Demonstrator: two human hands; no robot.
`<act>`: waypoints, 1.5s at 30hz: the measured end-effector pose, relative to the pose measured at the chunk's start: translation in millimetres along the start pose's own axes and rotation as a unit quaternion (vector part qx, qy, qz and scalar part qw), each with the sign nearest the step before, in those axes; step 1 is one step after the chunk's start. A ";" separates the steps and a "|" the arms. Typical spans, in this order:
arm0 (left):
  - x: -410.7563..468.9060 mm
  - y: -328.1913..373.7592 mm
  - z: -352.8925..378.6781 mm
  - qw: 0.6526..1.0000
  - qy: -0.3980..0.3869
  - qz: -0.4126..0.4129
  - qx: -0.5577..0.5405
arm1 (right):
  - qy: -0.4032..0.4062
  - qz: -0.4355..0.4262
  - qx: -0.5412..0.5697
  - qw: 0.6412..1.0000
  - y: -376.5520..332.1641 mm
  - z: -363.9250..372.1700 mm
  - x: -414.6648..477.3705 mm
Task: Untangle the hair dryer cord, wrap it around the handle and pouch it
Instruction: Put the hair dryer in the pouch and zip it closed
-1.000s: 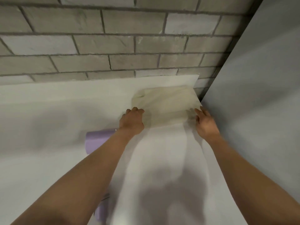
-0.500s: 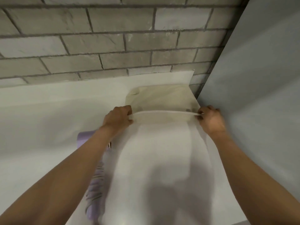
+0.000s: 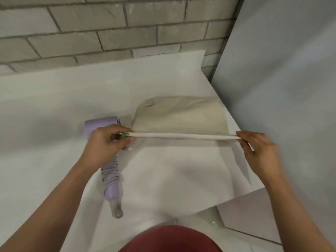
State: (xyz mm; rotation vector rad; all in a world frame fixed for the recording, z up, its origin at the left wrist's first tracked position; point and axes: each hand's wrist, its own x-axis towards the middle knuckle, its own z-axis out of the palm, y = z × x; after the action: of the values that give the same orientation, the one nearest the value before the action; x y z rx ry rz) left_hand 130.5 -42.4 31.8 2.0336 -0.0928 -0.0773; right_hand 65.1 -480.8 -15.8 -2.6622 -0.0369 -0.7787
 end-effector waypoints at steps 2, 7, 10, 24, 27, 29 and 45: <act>-17.6 -10.9 4.4 1.000 -0.018 -0.008 0.001 | -0.022 0.020 -0.009 1.000 -1.5 0.2 -20.6; -39.9 -22.9 13.3 0.999 -0.044 -0.003 -0.005 | -0.218 0.068 -0.032 0.973 -11.5 3.0 -43.7; -37.2 -23.5 13.3 0.999 -0.027 0.020 -0.006 | -0.241 0.083 -0.034 0.967 -40.6 -3.5 -29.0; -36.1 -12.9 8.4 0.986 0.013 0.144 0.080 | -0.264 0.105 0.176 0.942 -275.5 43.2 22.3; -38.8 -14.5 7.0 0.984 0.026 0.156 0.081 | -0.255 0.086 0.163 0.949 -277.0 45.3 20.7; -40.0 -14.7 5.3 0.988 0.023 0.145 0.055 | -0.263 0.070 0.170 0.947 -275.0 45.0 20.6; -29.8 -19.9 -2.5 0.993 -0.021 0.118 -0.017 | -0.268 0.068 0.141 0.951 -230.0 33.5 7.0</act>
State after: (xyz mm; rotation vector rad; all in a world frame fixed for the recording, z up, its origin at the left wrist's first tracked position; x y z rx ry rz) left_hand 101.7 -28.2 15.6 1.9737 -0.3549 0.0277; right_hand 59.5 -255.0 39.4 -2.4848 -0.0938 0.0122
